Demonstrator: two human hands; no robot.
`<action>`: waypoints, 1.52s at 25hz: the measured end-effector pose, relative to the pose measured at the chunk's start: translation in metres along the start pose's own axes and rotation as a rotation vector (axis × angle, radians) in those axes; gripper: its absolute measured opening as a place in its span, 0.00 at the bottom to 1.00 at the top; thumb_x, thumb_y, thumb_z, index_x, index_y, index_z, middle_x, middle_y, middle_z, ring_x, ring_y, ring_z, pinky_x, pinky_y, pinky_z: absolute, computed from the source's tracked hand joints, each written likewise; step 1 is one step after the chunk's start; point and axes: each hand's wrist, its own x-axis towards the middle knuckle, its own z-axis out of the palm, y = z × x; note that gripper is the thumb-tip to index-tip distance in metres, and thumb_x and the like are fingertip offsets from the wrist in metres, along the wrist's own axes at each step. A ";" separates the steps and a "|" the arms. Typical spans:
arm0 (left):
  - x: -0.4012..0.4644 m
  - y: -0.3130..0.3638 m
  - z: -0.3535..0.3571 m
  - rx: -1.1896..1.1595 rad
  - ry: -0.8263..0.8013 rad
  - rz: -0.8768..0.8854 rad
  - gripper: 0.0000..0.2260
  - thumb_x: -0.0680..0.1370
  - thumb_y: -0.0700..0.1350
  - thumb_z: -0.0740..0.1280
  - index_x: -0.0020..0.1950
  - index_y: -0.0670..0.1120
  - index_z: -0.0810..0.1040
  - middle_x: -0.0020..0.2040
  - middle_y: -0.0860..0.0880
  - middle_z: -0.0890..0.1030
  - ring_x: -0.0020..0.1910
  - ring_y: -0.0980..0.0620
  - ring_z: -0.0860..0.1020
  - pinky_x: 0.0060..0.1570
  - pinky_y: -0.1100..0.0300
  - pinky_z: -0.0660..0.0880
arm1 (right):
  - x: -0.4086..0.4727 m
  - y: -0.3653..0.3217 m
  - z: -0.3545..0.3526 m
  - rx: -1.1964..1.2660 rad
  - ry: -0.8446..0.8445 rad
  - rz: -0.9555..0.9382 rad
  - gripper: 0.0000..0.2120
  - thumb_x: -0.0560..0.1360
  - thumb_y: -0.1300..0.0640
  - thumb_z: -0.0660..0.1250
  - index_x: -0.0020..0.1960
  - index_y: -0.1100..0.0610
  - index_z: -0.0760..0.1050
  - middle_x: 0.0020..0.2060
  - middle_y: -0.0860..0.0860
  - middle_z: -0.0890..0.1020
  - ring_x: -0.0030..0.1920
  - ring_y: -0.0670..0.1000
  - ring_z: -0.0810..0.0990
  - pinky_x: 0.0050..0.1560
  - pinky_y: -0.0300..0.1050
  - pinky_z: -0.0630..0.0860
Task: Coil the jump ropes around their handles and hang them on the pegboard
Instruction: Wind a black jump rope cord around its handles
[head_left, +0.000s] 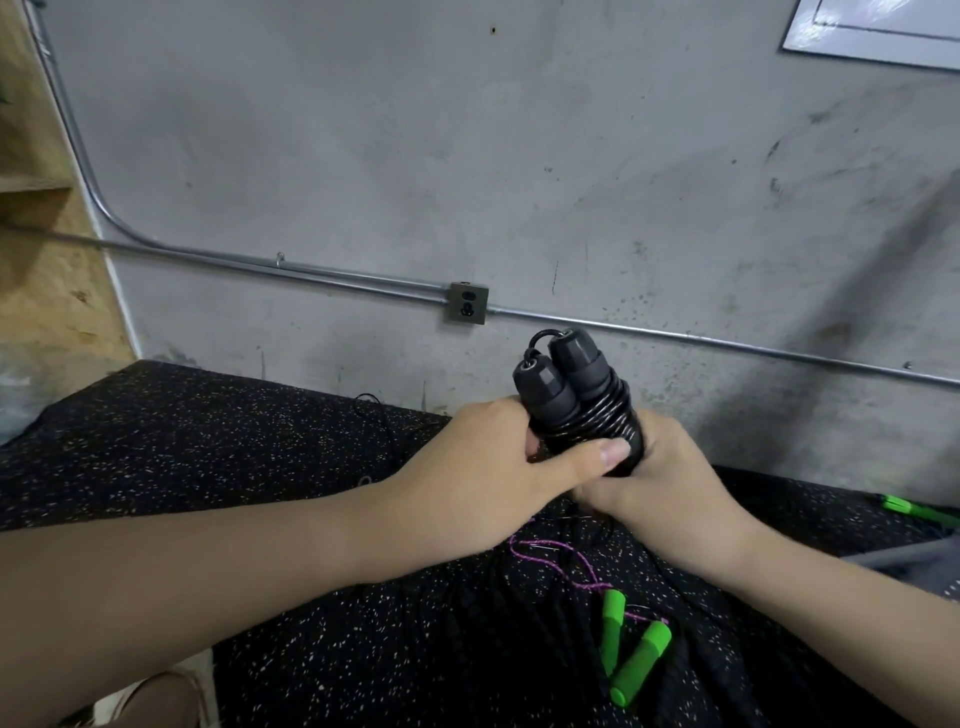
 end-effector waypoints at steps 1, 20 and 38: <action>0.000 0.000 0.003 -0.015 0.028 -0.004 0.21 0.76 0.67 0.67 0.32 0.54 0.70 0.24 0.58 0.70 0.24 0.59 0.68 0.28 0.66 0.65 | -0.003 0.003 0.006 -0.006 0.065 -0.013 0.11 0.66 0.71 0.75 0.43 0.59 0.80 0.34 0.57 0.84 0.34 0.51 0.78 0.37 0.50 0.76; 0.000 -0.016 -0.013 -0.123 -0.164 -0.189 0.30 0.74 0.73 0.59 0.36 0.45 0.67 0.27 0.54 0.64 0.27 0.56 0.65 0.32 0.59 0.61 | -0.006 -0.008 -0.005 0.160 -0.232 0.295 0.09 0.65 0.59 0.70 0.38 0.61 0.70 0.22 0.56 0.69 0.22 0.53 0.67 0.28 0.41 0.69; -0.011 -0.016 0.003 -0.478 -0.271 -0.114 0.27 0.78 0.69 0.60 0.33 0.47 0.66 0.25 0.53 0.61 0.22 0.57 0.60 0.24 0.65 0.60 | -0.019 -0.018 -0.017 0.426 -0.617 0.497 0.09 0.71 0.55 0.79 0.48 0.55 0.83 0.42 0.56 0.84 0.53 0.61 0.85 0.50 0.42 0.79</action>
